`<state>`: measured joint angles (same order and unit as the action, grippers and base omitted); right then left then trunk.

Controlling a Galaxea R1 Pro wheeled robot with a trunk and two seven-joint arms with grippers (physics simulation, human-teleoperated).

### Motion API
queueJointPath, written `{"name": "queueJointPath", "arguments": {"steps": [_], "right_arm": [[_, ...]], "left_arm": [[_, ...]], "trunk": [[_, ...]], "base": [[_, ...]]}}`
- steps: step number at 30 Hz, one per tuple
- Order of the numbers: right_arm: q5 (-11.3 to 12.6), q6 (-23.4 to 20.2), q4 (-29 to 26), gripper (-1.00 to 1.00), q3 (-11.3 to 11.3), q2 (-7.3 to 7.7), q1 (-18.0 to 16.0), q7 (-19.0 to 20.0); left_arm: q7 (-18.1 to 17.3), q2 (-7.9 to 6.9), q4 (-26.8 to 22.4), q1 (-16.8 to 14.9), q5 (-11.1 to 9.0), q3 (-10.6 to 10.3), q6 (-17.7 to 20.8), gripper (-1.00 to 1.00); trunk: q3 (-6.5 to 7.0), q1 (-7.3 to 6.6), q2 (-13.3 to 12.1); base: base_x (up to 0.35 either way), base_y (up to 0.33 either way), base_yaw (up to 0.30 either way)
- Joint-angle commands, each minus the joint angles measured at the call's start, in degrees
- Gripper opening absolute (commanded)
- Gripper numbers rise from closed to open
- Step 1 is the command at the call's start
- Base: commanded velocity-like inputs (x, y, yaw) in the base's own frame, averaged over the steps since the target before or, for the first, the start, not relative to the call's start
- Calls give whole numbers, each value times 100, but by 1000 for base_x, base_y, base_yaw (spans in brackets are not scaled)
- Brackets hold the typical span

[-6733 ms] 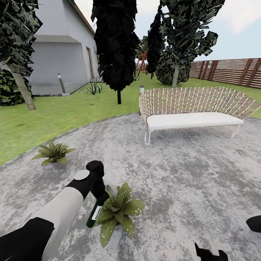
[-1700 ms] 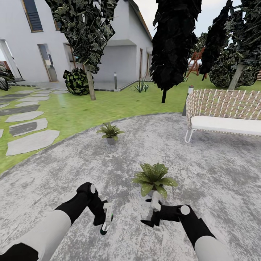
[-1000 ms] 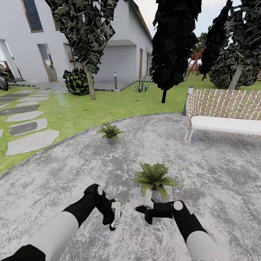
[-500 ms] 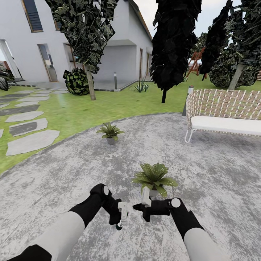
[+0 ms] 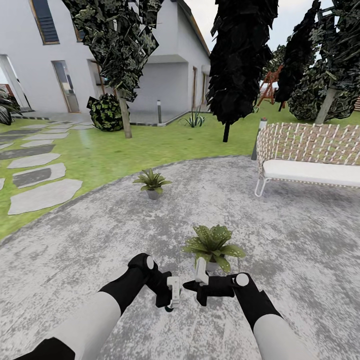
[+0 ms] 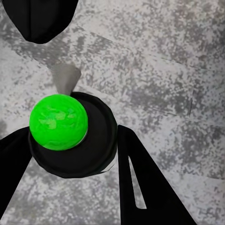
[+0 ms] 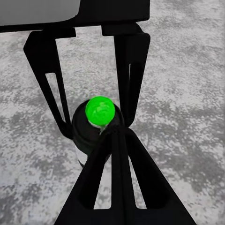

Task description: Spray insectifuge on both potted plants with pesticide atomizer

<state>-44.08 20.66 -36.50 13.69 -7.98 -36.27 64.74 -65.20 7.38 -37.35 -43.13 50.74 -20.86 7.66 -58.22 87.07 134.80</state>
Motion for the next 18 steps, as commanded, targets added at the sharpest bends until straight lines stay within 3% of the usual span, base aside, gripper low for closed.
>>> {"name": "queueJointPath", "arguments": {"steps": [1,18], "right_arm": [[-49,26,-6,-100,46,-11,-4,29],[-48,26,-6,-100,46,-11,-6,29]], "left_arm": [[-23,0,-9,-2,1,-6,61,-100],[-11,123,-9,-2,-11,-7,61,-100]], "trunk": [[-5,-1,2],[-5,-1,2]], "base": [[0,0,0],[0,0,0]]}}
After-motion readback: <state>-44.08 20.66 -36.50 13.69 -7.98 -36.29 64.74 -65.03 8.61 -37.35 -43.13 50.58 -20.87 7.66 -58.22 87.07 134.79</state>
